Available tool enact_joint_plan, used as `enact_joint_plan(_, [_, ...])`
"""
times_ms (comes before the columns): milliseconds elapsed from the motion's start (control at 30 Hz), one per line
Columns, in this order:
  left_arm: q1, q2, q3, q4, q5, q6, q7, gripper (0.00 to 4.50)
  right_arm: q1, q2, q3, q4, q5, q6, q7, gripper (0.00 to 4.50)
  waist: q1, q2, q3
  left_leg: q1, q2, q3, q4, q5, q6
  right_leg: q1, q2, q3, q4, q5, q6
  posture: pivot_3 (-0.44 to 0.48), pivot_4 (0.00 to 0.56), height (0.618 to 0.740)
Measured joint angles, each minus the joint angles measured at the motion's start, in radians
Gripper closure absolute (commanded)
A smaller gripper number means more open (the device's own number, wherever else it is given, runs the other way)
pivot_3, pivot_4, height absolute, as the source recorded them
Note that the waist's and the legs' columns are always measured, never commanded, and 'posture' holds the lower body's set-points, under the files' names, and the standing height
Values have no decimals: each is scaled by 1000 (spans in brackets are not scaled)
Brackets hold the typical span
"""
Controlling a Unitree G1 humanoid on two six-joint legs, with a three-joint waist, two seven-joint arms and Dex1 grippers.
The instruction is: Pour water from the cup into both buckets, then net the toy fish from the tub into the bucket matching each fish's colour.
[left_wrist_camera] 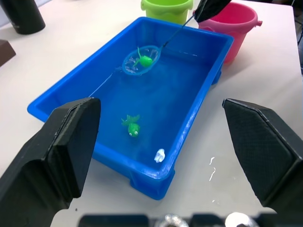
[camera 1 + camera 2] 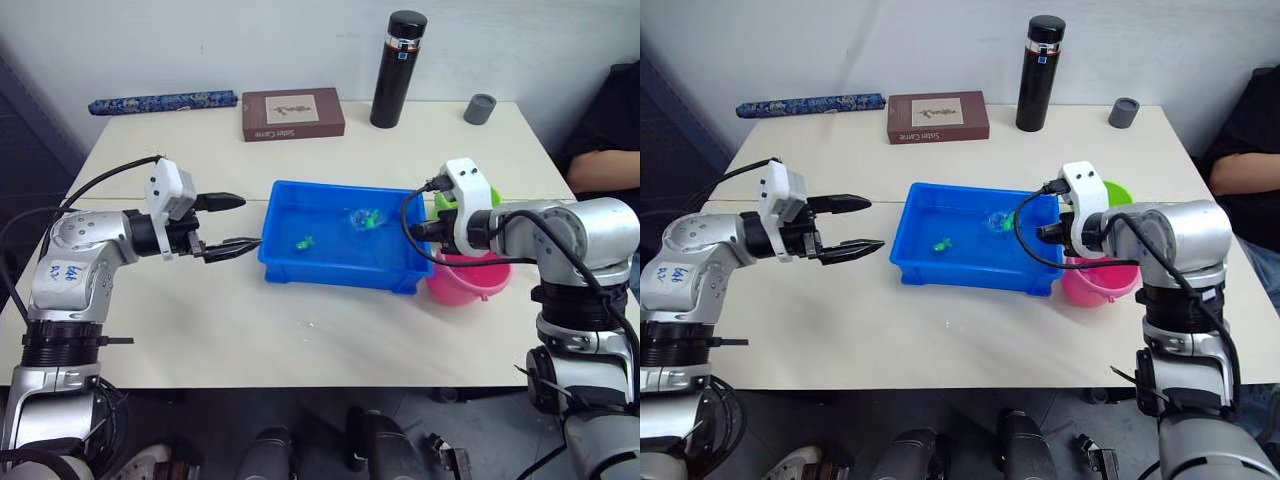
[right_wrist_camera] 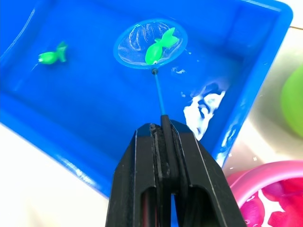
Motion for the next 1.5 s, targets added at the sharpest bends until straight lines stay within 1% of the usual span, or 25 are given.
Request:
enact_joint_plan(200, [-34, -5, -21, 32, 1, -15, -18, 56, 74, -33, -81, -124, 58, 32, 33, 4500, 1, 0, 0, 0, 0, 0, 0, 0, 0, 0, 0, 0, 0, 0, 0, 0, 150, 740])
enact_joint_plan(233, [-43, -7, -30, 49, 2, -18, -24, 56, 89, -50, -117, -152, 71, 31, 45, 4500, 1, 0, 0, 0, 0, 0, 0, 0, 0, 0, 0, 0, 0, 0, 0, 0, 150, 740])
enact_joint_plan(333, [-58, -9, -38, 72, 6, -25, -32, 56, 107, -97, -168, -184, 89, 27, 63, 4500, 2, 0, 0, 0, 0, 0, 0, 0, 0, 0, 0, 0, 0, 0, 0, 0, 150, 740])
enact_joint_plan(533, [-111, -28, -49, 132, 24, -57, -58, 56, 114, -211, -274, -156, 94, -55, 82, 4500, 2, 0, 0, 0, -1, 0, 0, 0, 0, 0, 0, 1, 0, 0, 0, 0, 150, 740])
enact_joint_plan(633, [-122, -33, -61, 151, 35, -66, -67, 56, 139, -271, -276, -104, 85, -115, 84, 4500, 2, 0, 0, 0, -1, 1, 0, 0, 1, 0, 0, 1, 0, 0, 0, 0, 150, 740])
enact_joint_plan(667, [-135, -37, -63, 164, 35, -69, -73, 56, 148, -294, -271, -63, 67, -151, 82, 4500, 2, 0, 0, 0, -1, 1, 0, 0, 1, 0, 0, 1, 1, 0, 0, 0, 150, 740])
enact_joint_plan(733, [-145, -38, -63, 175, 35, -71, -76, 56, 149, -310, -265, -39, 54, -178, 82, 4500, 2, 0, 0, 0, -1, 2, 0, 0, 1, 0, 0, 1, 1, 0, 0, 0, 150, 740])
enact_joint_plan(867, [-167, -51, -67, 191, 37, -86, -91, 56, 161, -377, -211, 18, 12, -292, 90, 4500, 2, 0, 0, 0, -1, 2, 0, 0, 1, 0, 0, 1, 1, 0, 0, 0, 150, 740])
enact_joint_plan(967, [-178, -56, -68, 207, 38, -95, -94, 56, 190, -418, -146, 31, -28, -364, 99, 4500, 2, 0, 0, 1, -1, 2, 0, 0, 1, 0, 0, 2, 1, 0, 0, 0, 150, 740])
enact_joint_plan(1000, [-180, -58, -69, 214, 39, -97, -94, 56, 204, -435, -117, 33, -49, -399, 103, 4500, 2, 0, 0, 1, -1, 3, 0, 1, 1, 0, 0, 2, 1, 0, 0, 0, 150, 740])
enact_joint_plan(1033, [-180, -63, -69, 220, 43, -100, -95, 56, 228, -467, -56, 32, -90, -470, 112, 4500, 2, 0, 0, 1, -1, 3, 0, 1, 1, 0, 0, 2, 1, 0, 0, 0, 150, 740])
enact_joint_plan(1133, [-181, -66, -69, 221, 45, -105, -95, 56, 270, -522, 26, 14, -163, -598, 138, 4500, 2, 0, 0, 1, -1, 3, 0, 1, 1, 0, 0, 2, 1, 0, 0, 0, 150, 740])
enact_joint_plan(1200, [-181, -66, -70, 222, 48, -109, -96, 56, 307, -577, 85, -2, -240, -707, 148, 4500, 3, 0, 0, 1, -1, 3, 0, 1, 1, 0, 0, 2, 1, 0, 0, 0, 150, 740])
enact_joint_plan(1300, [-181, -68, -70, 222, 52, -114, -96, 56, 342, -621, 147, -11, -352, -857, 152, 4500, 3, 0, 0, 1, -1, 4, 1, 1, 1, 0, 0, 2, 1, 0, 0, 0, 150, 740])
enact_joint_plan(1367, [-181, -73, -70, 224, 55, -119, -96, 56, 374, -661, 198, -13, -459, -978, 146, 4500, 3, 0, 0, 1, -1, 4, 1, 1, 1, 0, 0, 3, 1, 0, 0, 0, 150, 740])
enact_joint_plan(1500, [-184, -81, -70, 235, 57, -127, -96, 56, 406, -692, 247, -13, -618, -1153, 136, 4500, 3, 0, 0, 1, -1, 5, 1, 1, 1, 0, 0, 3, 1, 0, 0, 0, 150, 740])
